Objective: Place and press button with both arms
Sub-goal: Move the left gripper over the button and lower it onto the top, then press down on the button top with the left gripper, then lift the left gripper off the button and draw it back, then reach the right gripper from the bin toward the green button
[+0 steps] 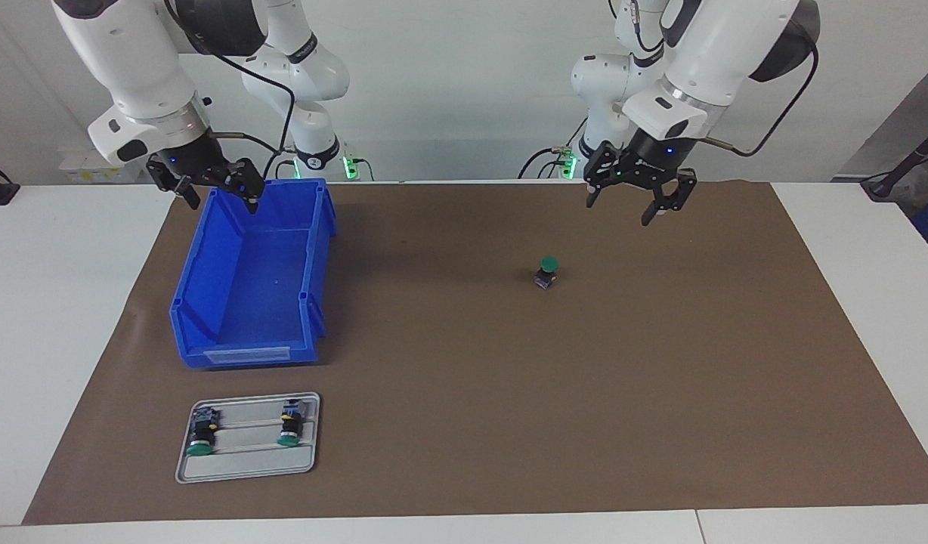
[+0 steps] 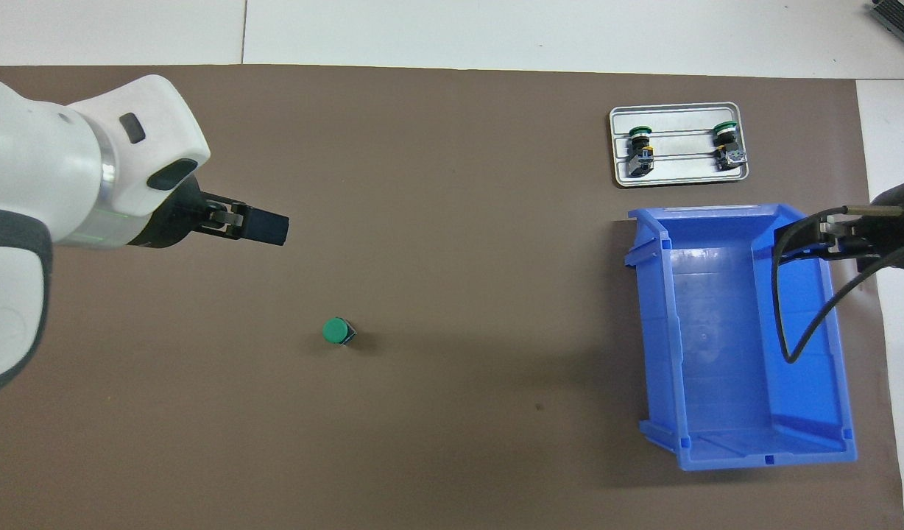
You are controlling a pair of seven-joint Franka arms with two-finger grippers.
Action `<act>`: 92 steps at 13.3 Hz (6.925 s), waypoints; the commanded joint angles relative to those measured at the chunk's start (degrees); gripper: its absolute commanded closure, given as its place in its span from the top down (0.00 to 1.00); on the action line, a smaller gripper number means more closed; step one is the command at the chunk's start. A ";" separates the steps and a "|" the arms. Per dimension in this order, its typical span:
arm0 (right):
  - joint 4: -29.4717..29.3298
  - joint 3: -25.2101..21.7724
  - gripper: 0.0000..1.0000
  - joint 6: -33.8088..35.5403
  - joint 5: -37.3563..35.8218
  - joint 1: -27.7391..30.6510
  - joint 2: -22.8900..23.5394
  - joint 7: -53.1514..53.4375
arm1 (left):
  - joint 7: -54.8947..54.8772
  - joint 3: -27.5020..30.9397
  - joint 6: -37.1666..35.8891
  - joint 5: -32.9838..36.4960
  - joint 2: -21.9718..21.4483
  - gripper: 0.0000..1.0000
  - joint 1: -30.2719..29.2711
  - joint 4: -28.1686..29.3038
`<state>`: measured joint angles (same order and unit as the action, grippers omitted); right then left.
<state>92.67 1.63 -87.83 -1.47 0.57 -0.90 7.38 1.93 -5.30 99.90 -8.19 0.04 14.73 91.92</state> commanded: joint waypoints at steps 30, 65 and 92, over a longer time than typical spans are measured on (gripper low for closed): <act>1.46 0.30 1.00 -0.59 -0.11 0.57 -1.29 -1.49 | 7.57 0.29 36.33 6.00 -5.58 0.00 9.79 41.76; 1.46 0.30 1.00 -0.59 -0.11 0.57 -1.29 -1.49 | -2.69 0.64 10.45 5.82 -1.80 0.23 -1.52 17.45; 3.31 0.92 0.97 -7.18 0.51 -8.47 -1.29 14.92 | -4.91 0.73 -8.74 11.01 -3.20 1.00 -13.50 3.44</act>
<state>93.80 2.34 -92.77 -1.31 -6.22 -1.25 17.90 -2.77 -4.61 92.91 2.63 -1.19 1.15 93.16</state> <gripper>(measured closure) 0.026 0.000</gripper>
